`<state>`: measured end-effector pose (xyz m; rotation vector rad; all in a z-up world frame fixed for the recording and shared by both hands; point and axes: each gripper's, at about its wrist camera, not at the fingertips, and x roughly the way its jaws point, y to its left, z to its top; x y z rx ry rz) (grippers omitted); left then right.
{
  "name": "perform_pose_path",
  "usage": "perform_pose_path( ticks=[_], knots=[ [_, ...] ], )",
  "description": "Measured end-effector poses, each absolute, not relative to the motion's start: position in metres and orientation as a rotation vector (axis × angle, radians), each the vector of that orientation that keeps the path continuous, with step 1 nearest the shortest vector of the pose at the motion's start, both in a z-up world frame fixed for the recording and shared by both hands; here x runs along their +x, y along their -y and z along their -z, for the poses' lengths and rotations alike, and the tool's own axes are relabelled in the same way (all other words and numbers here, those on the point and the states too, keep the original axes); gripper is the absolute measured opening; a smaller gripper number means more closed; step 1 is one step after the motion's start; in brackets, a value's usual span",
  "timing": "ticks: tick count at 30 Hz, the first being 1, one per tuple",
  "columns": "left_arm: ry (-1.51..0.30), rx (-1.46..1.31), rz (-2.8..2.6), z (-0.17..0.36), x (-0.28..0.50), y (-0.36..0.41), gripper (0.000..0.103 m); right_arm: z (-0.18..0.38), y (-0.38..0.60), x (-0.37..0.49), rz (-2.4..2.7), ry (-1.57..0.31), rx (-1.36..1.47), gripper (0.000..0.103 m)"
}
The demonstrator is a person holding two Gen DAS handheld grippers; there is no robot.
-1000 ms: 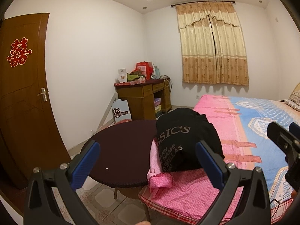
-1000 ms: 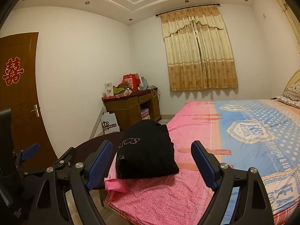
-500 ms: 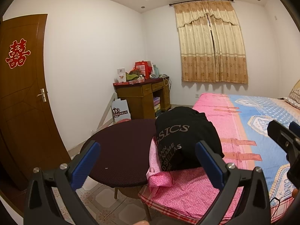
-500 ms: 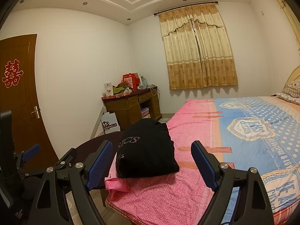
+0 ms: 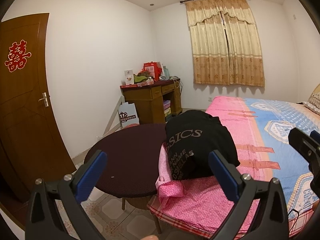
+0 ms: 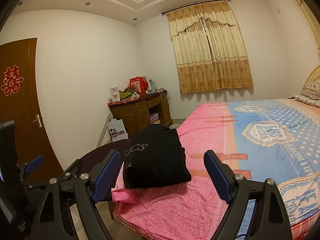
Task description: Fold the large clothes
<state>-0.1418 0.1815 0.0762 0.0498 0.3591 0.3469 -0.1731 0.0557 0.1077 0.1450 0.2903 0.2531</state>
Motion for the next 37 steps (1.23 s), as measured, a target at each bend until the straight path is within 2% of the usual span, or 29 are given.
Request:
perform_pose_path(
  ticks=[37],
  knots=[
    [-0.372,0.031,-0.256,-0.067,-0.128,-0.196,0.103,-0.097,-0.045,-0.166,-0.250,-0.323,0.159,0.087]
  ],
)
